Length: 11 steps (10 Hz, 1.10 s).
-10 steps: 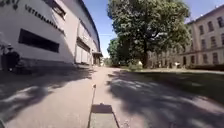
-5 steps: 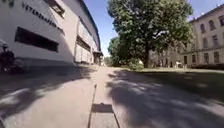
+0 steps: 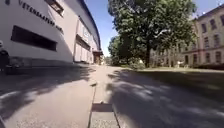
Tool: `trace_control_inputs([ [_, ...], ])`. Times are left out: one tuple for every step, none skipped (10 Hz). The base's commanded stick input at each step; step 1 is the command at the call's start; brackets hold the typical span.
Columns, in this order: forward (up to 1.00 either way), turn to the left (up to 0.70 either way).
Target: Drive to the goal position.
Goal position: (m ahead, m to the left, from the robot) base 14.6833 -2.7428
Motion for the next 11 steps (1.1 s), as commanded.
trace_control_inputs([
  [0.7,0.0],
  [0.7,0.0],
  [0.7,0.0],
  [0.7,0.0],
  [0.7,0.0],
  [0.7,0.0],
  [0.7,0.0],
  [0.7,0.0],
  [0.7,0.0],
  [0.7,0.0],
  [0.7,0.0],
])
